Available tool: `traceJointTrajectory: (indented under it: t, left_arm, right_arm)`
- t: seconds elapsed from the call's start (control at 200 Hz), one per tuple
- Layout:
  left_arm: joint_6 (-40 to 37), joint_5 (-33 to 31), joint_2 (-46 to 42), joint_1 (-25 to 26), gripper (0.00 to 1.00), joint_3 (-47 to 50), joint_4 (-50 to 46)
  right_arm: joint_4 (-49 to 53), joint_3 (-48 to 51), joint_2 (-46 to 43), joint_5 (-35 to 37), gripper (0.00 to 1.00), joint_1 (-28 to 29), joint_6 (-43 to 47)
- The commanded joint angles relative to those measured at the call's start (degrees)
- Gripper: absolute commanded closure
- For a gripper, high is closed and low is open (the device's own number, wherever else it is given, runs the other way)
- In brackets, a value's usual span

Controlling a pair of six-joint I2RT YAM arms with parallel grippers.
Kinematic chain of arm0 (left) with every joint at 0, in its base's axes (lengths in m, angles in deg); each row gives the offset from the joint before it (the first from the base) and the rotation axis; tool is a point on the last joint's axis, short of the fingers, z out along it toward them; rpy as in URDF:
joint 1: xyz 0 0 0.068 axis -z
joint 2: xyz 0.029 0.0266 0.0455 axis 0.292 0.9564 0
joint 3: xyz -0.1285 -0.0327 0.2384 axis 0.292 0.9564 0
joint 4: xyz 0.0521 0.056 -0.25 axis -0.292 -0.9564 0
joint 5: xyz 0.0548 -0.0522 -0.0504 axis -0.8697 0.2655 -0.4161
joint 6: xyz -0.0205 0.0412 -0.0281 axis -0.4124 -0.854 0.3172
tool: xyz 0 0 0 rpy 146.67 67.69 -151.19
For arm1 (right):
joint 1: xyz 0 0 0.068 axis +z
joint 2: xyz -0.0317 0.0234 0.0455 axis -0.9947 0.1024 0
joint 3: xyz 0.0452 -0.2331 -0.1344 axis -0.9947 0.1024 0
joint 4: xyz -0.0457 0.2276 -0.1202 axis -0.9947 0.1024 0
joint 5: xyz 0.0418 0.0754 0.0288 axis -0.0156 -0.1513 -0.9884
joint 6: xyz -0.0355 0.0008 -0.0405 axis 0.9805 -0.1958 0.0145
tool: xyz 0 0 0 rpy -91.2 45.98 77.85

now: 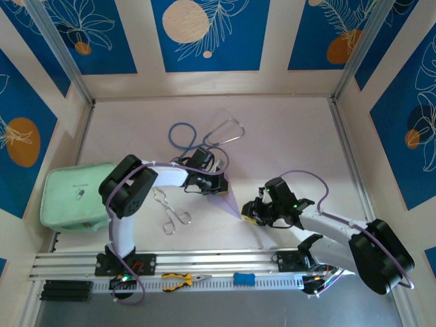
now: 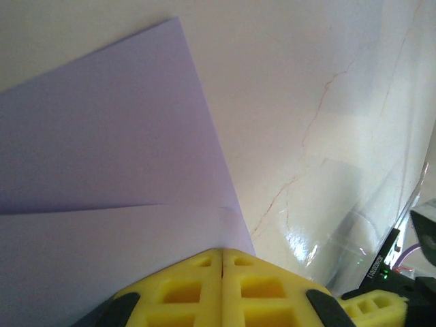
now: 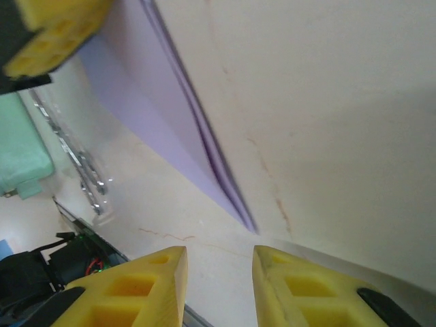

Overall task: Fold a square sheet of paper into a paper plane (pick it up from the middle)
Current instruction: Fourth fold the wing at the center of the table, then turn over the paper at the center of the table.

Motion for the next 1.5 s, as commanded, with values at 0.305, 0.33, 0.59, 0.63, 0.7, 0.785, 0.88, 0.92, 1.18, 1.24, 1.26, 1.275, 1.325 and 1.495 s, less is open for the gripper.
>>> traceJointTrajectory:
  t: [0.305, 0.33, 0.59, 0.63, 0.7, 0.785, 0.88, 0.92, 1.18, 1.24, 1.26, 1.275, 1.325, 1.495]
  left_arm:
    - [1.7, 0.3, 2.0, -0.5, 0.98, 0.6, -0.9]
    - [1.7, 0.4, 2.0, -0.5, 0.98, 0.7, -0.9]
    - [2.0, 0.6, 1.8, -0.6, 0.98, 0.7, -0.7]
    - [2.0, 0.7, 1.8, -0.6, 0.98, 0.7, -0.7]
    - [2.0, 0.7, 1.8, -0.7, 0.98, 0.7, -0.6]
    - [2.1, 0.8, 1.8, -0.7, 0.98, 0.6, -0.5]
    - [2.1, 0.9, 1.8, -0.8, 0.98, 0.7, -0.4]
    - [2.1, 1.0, 1.8, -0.8, 0.98, 0.7, -0.4]
    - [3.1, 1.4, 1.7, -1.4, 0.98, 1.1, 0.6]
    - [3.2, 1.4, 1.7, -1.5, 0.98, 1.2, 0.8]
    - [3.3, 1.4, 1.7, -1.5, 0.98, 1.2, 0.8]
    - [3.3, 1.4, 1.6, -1.6, 0.98, 1.3, 0.8]
    - [3.4, 1.5, 1.6, -1.6, 0.98, 1.4, 1.0]
    - [3.8, 1.6, 1.6, -1.6, 0.98, 1.6, 1.6]
  right_arm:
    - [-3.6, -1.7, 5.5, -2.4, 0.68, 1.4, -0.9]
    - [-3.7, -1.8, 5.9, -2.4, 0.68, 1.4, -1.0]
    - [-6.0, -2.4, 7.8, -2.8, 0.70, 1.6, -1.3]
    - [-6.3, -2.3, 7.9, -2.7, 0.71, 1.5, -1.4]
    - [-6.9, -2.4, 8.1, -2.5, 0.71, 1.5, -1.6]
    - [-7.6, -2.3, 8.7, -2.3, 0.71, 1.4, -1.8]
    - [-9.0, -2.4, 9.5, -2.7, 0.71, 1.4, -2.0]
    - [-9.0, -2.5, 9.6, -2.7, 0.71, 1.4, -2.0]
    - [-9.5, -2.2, 9.1, -2.4, 0.70, 1.2, -2.0]
    - [-9.6, -1.9, 8.7, -2.2, 0.70, 1.0, -2.0]
    - [-9.9, -1.8, 8.6, -2.3, 0.70, 1.0, -2.1]
    - [-9.9, -1.7, 8.5, -2.3, 0.70, 1.0, -2.1]
    - [-10.4, -1.6, 8.4, -2.4, 0.70, 0.8, -2.2]
    - [-11.3, -1.4, 8.4, -2.5, 0.68, 0.7, -2.3]
